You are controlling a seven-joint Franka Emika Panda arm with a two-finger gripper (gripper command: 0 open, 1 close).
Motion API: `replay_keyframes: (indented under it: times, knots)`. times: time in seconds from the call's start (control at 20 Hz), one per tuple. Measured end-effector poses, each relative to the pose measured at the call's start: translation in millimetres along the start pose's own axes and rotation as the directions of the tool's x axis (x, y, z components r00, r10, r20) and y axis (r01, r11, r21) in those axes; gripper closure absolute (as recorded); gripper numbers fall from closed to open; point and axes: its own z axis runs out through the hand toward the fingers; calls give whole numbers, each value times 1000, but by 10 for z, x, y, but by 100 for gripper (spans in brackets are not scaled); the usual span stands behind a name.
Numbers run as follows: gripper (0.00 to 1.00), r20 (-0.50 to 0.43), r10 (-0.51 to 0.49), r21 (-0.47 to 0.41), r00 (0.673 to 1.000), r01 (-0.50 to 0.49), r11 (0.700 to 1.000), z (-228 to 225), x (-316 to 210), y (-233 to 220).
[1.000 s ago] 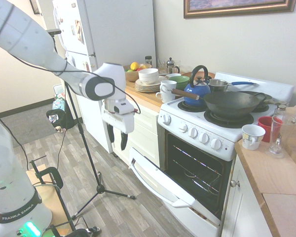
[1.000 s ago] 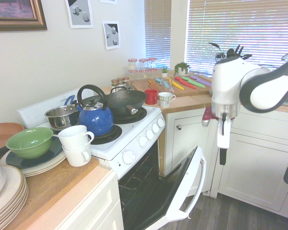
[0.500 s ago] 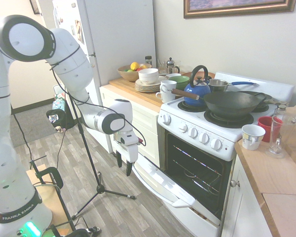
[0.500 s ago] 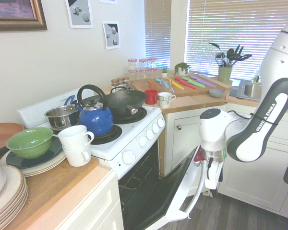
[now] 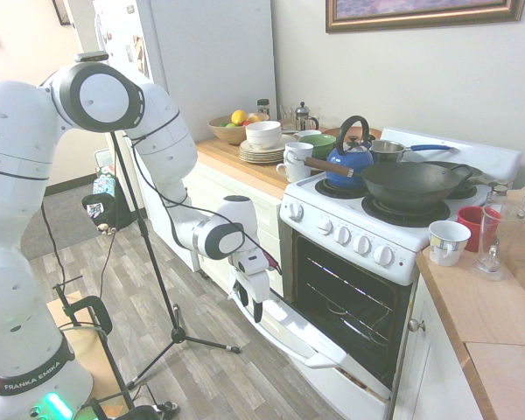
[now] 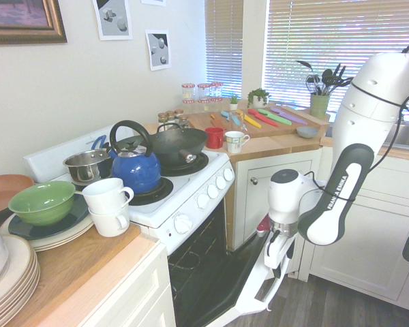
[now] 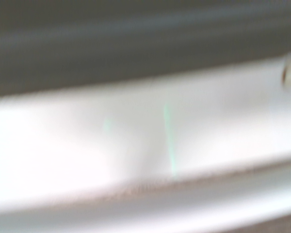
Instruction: Close the oven
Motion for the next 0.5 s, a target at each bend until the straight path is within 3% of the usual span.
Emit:
replay_keyframes:
  times: [0.3,0.5]
  knots:
    - [0,-47,1,50,999,1,999,194,-9,-141]
    - [0,-90,-29,132,996,41,990,-26,-166,-524]
